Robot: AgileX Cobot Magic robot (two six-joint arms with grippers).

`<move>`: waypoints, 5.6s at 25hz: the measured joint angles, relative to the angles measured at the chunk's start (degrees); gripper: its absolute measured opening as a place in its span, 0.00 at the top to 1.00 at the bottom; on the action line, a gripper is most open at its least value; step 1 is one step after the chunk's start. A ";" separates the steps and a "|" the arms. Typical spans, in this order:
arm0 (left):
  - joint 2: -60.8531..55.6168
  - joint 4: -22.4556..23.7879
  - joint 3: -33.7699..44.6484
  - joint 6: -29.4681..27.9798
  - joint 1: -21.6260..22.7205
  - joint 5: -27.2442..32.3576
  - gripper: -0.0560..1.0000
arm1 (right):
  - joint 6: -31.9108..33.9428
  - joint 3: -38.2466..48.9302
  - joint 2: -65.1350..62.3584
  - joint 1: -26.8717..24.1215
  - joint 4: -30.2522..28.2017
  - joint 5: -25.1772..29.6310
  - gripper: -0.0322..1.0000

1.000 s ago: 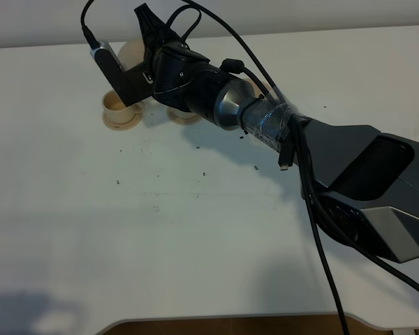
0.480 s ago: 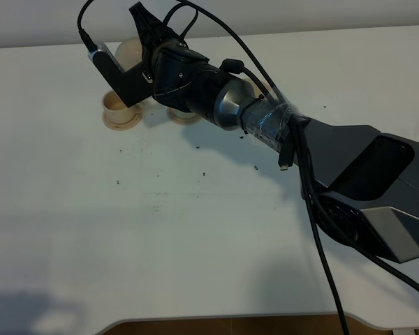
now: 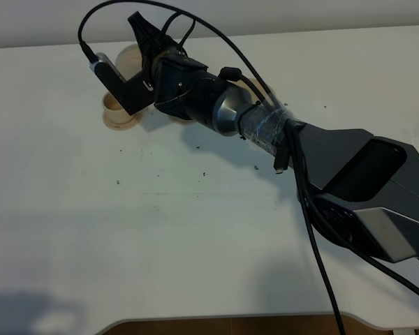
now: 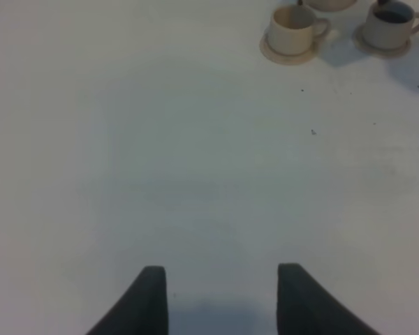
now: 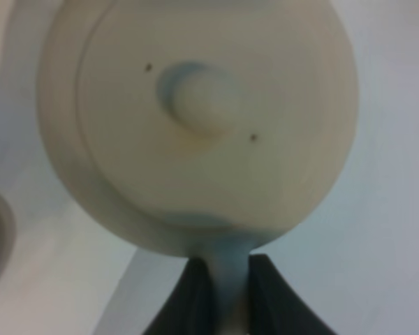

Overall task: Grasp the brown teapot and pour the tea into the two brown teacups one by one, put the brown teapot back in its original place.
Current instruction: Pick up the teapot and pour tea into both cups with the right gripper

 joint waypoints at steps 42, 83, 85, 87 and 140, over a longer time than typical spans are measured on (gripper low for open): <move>0.00 0.00 0.00 0.01 0.00 0.00 0.60 | 0.01 0.00 1.00 0.00 -19.67 -6.65 0.85; 0.00 0.00 0.00 0.04 0.00 0.00 0.60 | -1.71 0.00 1.00 0.00 -27.92 -7.35 0.85; 0.00 0.00 0.00 0.04 0.00 0.00 0.60 | -1.71 0.00 1.00 0.00 -28.12 -7.35 0.85; 0.00 0.00 0.00 0.04 0.00 0.00 0.60 | -1.71 0.00 1.00 0.00 -28.20 -7.35 0.85; 0.00 0.00 0.00 0.04 0.00 0.00 0.60 | 5.82 0.00 0.09 2.95 -11.55 4.76 0.85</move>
